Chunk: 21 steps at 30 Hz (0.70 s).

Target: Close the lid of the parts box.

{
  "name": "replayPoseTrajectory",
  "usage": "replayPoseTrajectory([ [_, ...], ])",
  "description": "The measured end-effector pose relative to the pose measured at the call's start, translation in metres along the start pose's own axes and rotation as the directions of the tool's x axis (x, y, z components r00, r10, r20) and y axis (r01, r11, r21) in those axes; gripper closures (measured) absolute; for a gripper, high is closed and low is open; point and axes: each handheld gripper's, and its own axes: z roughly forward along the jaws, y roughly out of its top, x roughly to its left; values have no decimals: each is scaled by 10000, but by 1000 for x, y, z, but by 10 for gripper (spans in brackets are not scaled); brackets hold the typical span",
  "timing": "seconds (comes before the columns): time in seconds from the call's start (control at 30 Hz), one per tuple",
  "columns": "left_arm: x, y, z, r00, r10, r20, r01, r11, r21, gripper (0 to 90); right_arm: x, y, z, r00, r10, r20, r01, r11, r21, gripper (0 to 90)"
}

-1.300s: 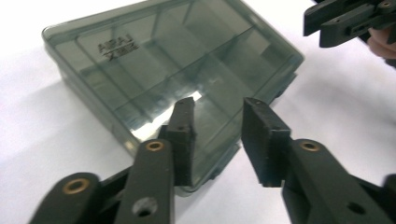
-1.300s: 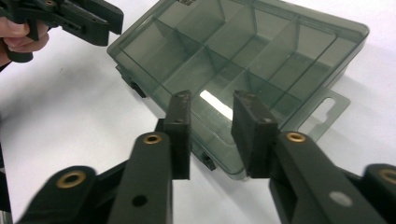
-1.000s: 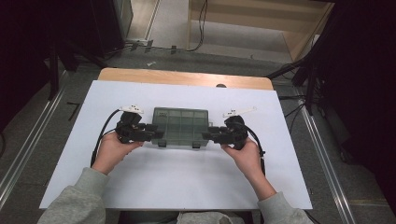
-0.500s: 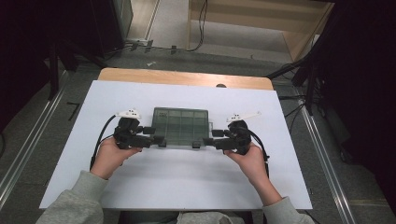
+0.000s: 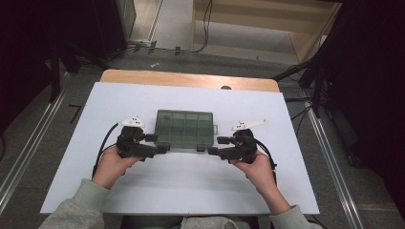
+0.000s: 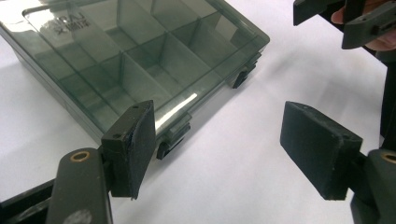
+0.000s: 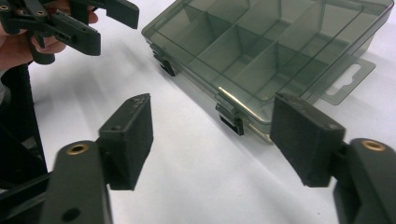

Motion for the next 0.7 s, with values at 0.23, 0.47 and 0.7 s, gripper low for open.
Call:
replayPoseTrajectory([
  [0.23,-5,-8,2,9995,134,-289,-135,9999,-34,271,2,-6,1,9999,50,-112,-50,10000,-33,251],
  [0.47,-12,-18,5,9988,272,-402,-272,9996,19,271,4,-13,6,9995,-237,-214,237,9997,-1,237],
  [0.7,-16,-26,3,9984,435,-362,-440,9989,-142,271,5,-20,7,9994,-332,-60,332,9994,20,232],
])
